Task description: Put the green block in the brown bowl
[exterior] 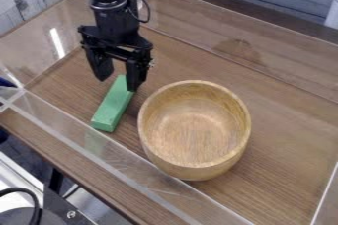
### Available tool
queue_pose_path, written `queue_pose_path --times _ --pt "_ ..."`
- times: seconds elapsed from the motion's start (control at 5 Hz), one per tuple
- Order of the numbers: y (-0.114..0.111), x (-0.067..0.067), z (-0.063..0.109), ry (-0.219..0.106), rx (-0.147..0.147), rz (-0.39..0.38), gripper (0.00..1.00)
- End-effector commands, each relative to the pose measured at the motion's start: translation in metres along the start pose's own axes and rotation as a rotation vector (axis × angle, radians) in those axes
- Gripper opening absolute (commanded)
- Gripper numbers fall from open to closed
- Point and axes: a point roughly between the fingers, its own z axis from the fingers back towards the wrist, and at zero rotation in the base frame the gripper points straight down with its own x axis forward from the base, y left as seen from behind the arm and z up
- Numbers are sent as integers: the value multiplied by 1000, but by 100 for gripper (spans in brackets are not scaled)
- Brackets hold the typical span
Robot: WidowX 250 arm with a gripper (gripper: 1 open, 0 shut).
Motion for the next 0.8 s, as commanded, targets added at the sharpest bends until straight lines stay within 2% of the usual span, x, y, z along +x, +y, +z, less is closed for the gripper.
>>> queue_pose_path --times 0.0,0.6 --pt "8 3 1 -36 26 6 100" --pt "18 0 -31 -2 48 18 100"
